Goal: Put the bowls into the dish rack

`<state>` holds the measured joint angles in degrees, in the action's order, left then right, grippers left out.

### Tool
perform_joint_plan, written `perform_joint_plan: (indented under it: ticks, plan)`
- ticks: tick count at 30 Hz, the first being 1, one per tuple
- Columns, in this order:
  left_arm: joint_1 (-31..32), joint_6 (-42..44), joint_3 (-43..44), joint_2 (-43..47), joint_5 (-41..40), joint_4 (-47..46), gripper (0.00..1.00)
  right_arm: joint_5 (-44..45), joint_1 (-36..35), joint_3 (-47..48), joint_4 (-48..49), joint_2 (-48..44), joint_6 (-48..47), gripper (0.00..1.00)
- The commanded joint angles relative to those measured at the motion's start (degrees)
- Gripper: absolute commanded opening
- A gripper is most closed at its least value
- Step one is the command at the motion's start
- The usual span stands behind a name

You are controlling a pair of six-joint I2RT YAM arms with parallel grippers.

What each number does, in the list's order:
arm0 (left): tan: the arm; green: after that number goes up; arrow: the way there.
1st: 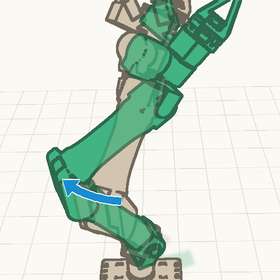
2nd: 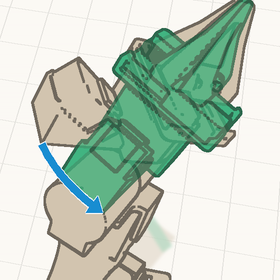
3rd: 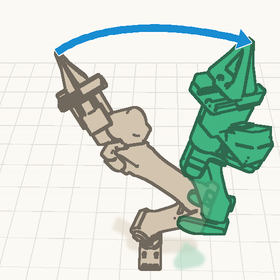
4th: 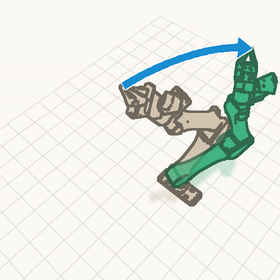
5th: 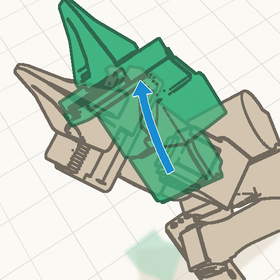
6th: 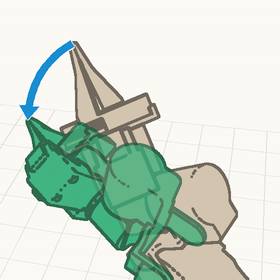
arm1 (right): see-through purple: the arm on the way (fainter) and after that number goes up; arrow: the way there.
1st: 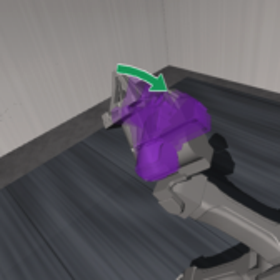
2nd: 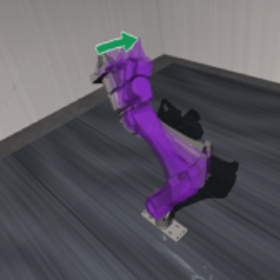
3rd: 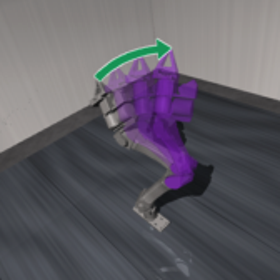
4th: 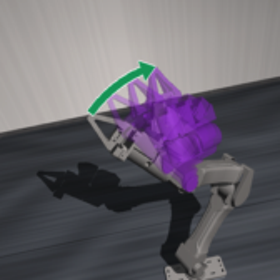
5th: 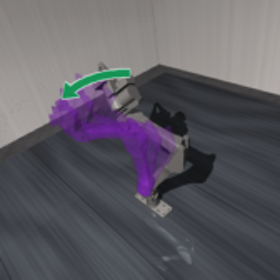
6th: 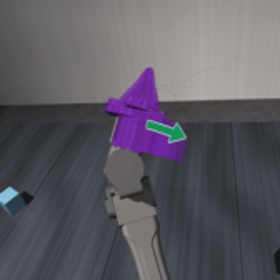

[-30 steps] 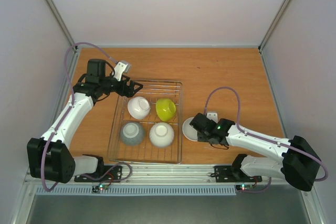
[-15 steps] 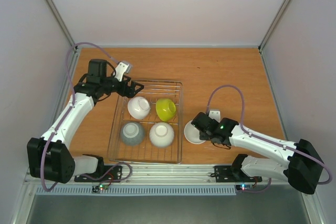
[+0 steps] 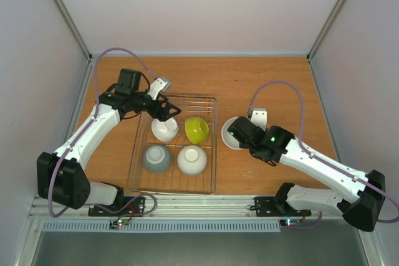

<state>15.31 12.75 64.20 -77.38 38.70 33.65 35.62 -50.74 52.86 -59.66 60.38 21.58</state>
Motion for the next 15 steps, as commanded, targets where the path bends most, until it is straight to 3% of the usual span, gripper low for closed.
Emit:
perform_joint_plan:
  ticks: [1, 15]
  plan:
    - [1.8, 3.9, 2.9, -2.1, 5.3, 4.9, 0.93, 1.0, -0.7, 5.4, 5.6, 5.3, -6.4, 0.01]
    - [11.1, 5.0, 3.1, -4.6, 2.7, 4.3, 0.91, 0.6, -5.4, 20.6, 12.1, 20.5, -15.1, 0.01]
